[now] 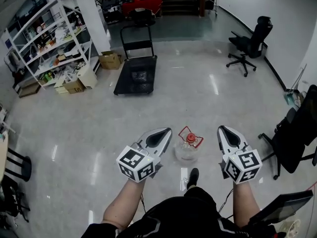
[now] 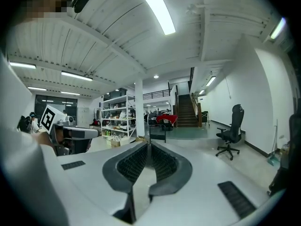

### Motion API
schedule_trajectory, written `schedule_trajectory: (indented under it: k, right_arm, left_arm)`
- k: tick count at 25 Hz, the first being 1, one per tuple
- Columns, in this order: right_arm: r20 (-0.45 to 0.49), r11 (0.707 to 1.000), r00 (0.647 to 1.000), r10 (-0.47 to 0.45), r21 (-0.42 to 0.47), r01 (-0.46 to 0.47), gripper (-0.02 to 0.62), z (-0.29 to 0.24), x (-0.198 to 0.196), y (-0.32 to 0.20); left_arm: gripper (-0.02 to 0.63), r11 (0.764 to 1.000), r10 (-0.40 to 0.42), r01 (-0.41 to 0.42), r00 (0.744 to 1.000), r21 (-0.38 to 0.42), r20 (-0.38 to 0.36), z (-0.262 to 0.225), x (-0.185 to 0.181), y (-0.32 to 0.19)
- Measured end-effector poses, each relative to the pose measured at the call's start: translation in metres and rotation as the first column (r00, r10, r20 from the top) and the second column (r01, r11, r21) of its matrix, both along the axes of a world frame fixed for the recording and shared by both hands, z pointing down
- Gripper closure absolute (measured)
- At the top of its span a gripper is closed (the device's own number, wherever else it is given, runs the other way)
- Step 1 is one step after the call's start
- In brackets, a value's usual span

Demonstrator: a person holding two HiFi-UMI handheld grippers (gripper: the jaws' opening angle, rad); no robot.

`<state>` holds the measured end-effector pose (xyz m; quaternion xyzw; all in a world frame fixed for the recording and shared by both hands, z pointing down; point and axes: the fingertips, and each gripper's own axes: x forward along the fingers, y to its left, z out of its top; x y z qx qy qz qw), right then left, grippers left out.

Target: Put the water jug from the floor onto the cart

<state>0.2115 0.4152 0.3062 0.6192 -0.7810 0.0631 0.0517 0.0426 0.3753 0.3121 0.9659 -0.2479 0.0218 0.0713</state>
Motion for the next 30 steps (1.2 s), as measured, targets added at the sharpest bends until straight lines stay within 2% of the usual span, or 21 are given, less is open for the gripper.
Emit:
schedule_trajectory:
  k: [9, 13, 15, 19, 23, 26, 28, 30]
  right_arm:
    - [0.059, 0.997, 0.996, -0.066, 0.037, 0.064, 0.591, -0.013, 0.084, -0.123]
    - [0.044, 0.997, 0.996, -0.077, 0.026, 0.076, 0.589, -0.002, 0.124, -0.189]
    - [0.064, 0.997, 0.995, -0.080, -0.007, 0.080, 0.589, 0.013, 0.127, -0.213]
    - [0.107, 0.994, 0.992, -0.068, -0.074, 0.077, 0.589, 0.034, 0.128, -0.238]
    - [0.139, 0.993, 0.990, -0.022, -0.108, 0.037, 0.589, 0.066, 0.137, -0.264]
    - [0.145, 0.976, 0.989, -0.014, -0.215, 0.045, 0.583, 0.118, 0.136, -0.280]
    - [0.162, 0.958, 0.987, -0.009, -0.282, 0.055, 0.516, 0.157, 0.136, -0.286]
    - [0.181, 0.941, 0.984, 0.007, -0.335, 0.055, 0.440, 0.198, 0.134, -0.289]
  left_arm:
    - [0.612, 0.998, -0.032, 0.032, 0.999, -0.049, 0.005, -0.008, 0.091, -0.113]
    - [0.612, 1.000, -0.004, 0.005, 0.999, -0.020, 0.042, -0.002, 0.135, -0.174]
    - [0.612, 0.999, 0.018, -0.016, 0.998, -0.030, 0.055, 0.005, 0.144, -0.196]
    - [0.612, 0.993, 0.039, -0.032, 0.997, -0.111, 0.062, 0.023, 0.154, -0.226]
    - [0.612, 0.984, 0.024, -0.010, 0.997, -0.176, 0.076, 0.068, 0.160, -0.264]
    - [0.612, 0.965, 0.031, -0.007, 0.996, -0.261, 0.087, 0.114, 0.161, -0.287]
    - [0.612, 0.941, 0.063, -0.033, 0.995, -0.336, 0.078, 0.147, 0.165, -0.298]
    - [0.612, 0.922, 0.095, -0.049, 0.990, -0.384, 0.102, 0.183, 0.166, -0.306]
